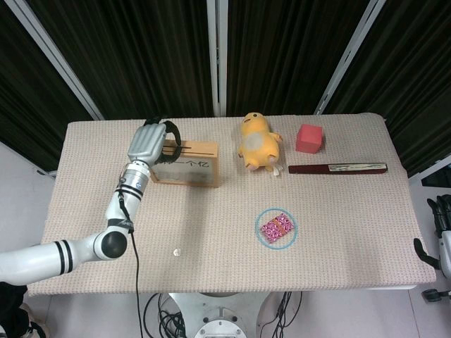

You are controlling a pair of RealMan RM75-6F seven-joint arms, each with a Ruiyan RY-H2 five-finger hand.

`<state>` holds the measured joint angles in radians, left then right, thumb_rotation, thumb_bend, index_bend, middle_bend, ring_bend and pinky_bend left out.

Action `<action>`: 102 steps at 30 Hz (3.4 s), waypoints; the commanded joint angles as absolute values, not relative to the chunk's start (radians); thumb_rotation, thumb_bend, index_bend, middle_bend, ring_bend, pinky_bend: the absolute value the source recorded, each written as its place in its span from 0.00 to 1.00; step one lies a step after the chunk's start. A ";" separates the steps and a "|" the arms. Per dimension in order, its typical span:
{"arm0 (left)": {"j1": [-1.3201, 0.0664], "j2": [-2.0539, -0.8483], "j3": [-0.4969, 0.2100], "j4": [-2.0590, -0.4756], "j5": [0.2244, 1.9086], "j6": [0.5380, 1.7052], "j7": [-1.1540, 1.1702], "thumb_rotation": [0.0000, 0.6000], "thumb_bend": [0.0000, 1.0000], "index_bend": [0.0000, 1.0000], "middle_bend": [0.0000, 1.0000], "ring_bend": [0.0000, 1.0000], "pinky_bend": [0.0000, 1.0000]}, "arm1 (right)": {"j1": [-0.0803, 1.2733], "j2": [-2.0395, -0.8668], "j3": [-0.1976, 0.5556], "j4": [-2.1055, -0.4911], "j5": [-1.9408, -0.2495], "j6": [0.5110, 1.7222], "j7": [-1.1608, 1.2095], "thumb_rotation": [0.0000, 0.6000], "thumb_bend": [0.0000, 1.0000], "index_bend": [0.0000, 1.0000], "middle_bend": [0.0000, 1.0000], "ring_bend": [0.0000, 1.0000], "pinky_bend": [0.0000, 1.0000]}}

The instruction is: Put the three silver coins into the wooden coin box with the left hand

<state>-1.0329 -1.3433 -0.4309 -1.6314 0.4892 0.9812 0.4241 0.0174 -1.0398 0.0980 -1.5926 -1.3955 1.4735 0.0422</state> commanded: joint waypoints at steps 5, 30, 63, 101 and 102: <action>-1.040 -1.332 -0.421 -1.644 0.473 0.978 0.417 1.00 0.46 0.72 0.34 0.09 0.11 | 0.017 -1.042 0.098 -1.591 -1.395 1.474 0.042 1.00 0.32 0.00 0.00 0.00 0.00; -1.050 -1.309 -0.394 -1.655 0.457 0.956 0.367 1.00 0.46 0.75 0.34 0.09 0.11 | 0.021 -1.045 0.098 -1.584 -1.386 1.459 0.045 1.00 0.32 0.00 0.00 0.00 0.00; -0.933 -1.308 -0.381 -1.790 1.000 1.243 0.200 1.00 0.19 0.15 0.23 0.08 0.11 | 0.021 -1.035 0.102 -1.594 -1.377 1.457 0.045 1.00 0.32 0.00 0.00 0.00 0.00; -0.348 -1.580 0.164 -1.362 1.708 1.412 0.124 1.00 0.18 0.21 0.18 0.05 0.06 | 0.015 -1.022 0.094 -1.641 -1.393 1.480 -0.001 1.00 0.32 0.00 0.00 0.00 0.00; -0.344 -1.592 0.161 -1.347 1.706 1.413 0.113 1.00 0.18 0.21 0.18 0.05 0.06 | 0.016 -1.023 0.094 -1.640 -1.392 1.478 0.000 1.00 0.32 0.00 0.00 0.00 0.00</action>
